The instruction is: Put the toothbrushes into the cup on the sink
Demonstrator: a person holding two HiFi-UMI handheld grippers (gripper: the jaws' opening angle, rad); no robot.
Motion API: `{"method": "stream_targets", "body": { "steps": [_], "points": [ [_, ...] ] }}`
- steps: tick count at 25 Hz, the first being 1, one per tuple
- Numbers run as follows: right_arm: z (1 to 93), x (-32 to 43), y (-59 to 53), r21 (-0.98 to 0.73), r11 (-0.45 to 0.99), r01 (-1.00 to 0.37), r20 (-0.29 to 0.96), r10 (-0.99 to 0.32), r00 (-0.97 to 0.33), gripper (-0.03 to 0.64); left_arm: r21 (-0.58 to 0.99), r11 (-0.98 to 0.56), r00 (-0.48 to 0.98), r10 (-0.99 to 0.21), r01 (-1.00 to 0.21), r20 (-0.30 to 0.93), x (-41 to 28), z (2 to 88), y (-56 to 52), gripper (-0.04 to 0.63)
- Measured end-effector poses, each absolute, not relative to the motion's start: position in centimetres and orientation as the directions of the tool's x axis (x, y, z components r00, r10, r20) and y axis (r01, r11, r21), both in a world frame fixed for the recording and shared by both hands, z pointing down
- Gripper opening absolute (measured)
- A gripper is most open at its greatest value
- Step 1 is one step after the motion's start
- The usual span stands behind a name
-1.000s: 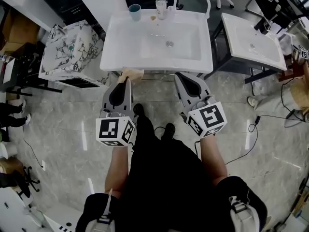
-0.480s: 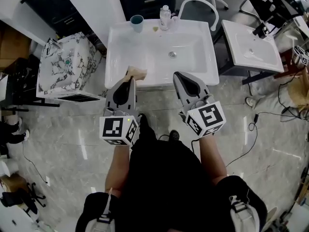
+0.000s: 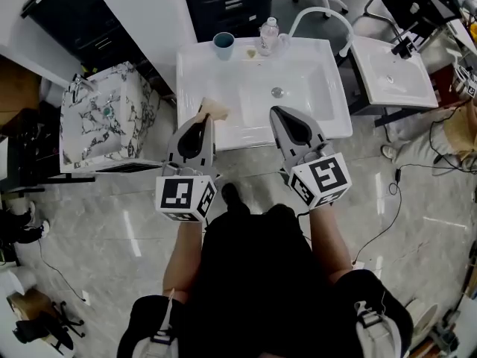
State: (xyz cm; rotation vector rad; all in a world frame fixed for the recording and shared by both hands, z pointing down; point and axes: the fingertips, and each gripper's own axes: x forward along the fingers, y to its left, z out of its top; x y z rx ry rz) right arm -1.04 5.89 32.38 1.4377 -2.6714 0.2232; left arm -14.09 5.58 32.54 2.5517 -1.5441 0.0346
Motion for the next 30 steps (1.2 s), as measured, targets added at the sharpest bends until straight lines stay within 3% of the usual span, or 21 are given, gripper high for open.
{"method": "stream_targets", "body": {
  "steps": [17, 30],
  "points": [
    [34.5, -2.9, 1.7, -0.093, 0.489, -0.867, 0.217, -0.84, -0.497, 0.029, 0.175, -0.485, 0.508, -0.85, -0.857, 0.135, -16.2, 35.1, 0.0, 0.023],
    [33.2, -1.1, -8.7, -0.116, 0.538, -0.835, 0.149, -0.821, -0.55, 0.029, 0.134, -0.463, 0.478, -0.869, -0.876, 0.128, -14.2, 33.2, -9.3, 0.023]
  ]
}}
